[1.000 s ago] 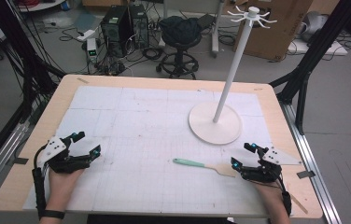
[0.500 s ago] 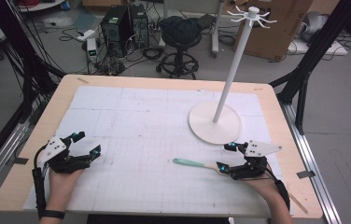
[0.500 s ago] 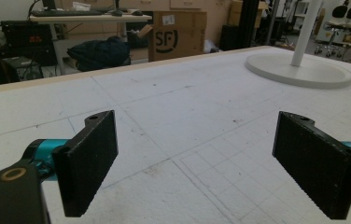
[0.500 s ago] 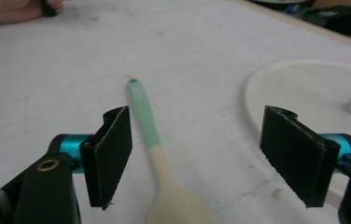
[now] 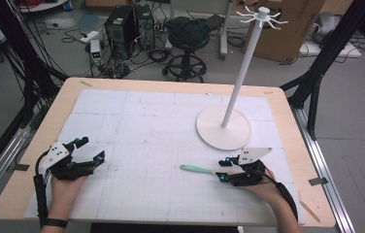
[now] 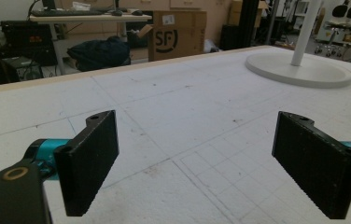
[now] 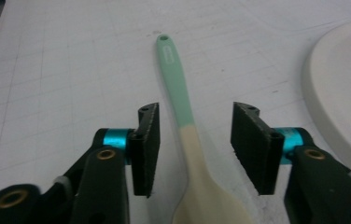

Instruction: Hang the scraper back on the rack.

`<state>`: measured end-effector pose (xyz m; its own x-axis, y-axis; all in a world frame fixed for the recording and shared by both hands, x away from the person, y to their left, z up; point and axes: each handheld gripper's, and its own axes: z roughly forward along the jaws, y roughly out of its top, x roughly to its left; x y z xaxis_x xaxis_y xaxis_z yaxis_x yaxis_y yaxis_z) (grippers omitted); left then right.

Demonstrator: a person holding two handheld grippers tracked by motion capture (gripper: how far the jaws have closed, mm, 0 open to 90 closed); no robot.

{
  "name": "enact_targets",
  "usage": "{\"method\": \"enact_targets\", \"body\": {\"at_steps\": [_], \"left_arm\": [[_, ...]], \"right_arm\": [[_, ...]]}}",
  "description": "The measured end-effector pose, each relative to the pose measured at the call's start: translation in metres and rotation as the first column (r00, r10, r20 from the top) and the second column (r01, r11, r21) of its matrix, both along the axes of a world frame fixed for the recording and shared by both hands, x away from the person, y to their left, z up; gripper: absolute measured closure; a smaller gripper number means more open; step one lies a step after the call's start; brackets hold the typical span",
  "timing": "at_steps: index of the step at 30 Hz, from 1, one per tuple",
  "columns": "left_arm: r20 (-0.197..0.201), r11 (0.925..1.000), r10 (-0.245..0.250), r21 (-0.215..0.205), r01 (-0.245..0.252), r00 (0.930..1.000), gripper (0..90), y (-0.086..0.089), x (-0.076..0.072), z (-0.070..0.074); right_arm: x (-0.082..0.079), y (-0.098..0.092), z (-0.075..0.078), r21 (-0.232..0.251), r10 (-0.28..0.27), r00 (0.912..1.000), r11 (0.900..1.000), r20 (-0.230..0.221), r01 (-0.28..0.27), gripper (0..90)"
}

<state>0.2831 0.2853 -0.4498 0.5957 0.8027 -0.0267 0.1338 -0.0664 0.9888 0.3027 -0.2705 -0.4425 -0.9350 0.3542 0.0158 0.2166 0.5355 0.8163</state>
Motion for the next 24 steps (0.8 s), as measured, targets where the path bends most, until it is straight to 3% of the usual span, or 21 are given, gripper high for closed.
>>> {"method": "enact_targets", "body": {"at_steps": [7, 15, 24], "left_arm": [[0.001, 1.0, -0.002, 0.003, 0.002, 1.0, 15.4, 0.0, 0.0, 0.0], [0.003, 1.0, -0.003, 0.007, 0.003, 1.0, 15.9, -0.001, 0.0, 0.0], [0.005, 1.0, -0.003, 0.009, 0.002, 1.0, 16.1, -0.001, -0.001, 0.0]], "right_arm": [[0.006, 0.012, -0.005, -0.094, 0.018, 0.9993, 0.995, -0.033, -0.021, 66.9], [0.009, 0.011, -0.008, -0.07, -0.003, 0.9983, 0.998, -0.058, -0.001, 78.0], [0.008, 0.013, -0.006, -0.082, -0.017, 0.9985, 0.997, -0.053, 0.012, 80.8]]}}
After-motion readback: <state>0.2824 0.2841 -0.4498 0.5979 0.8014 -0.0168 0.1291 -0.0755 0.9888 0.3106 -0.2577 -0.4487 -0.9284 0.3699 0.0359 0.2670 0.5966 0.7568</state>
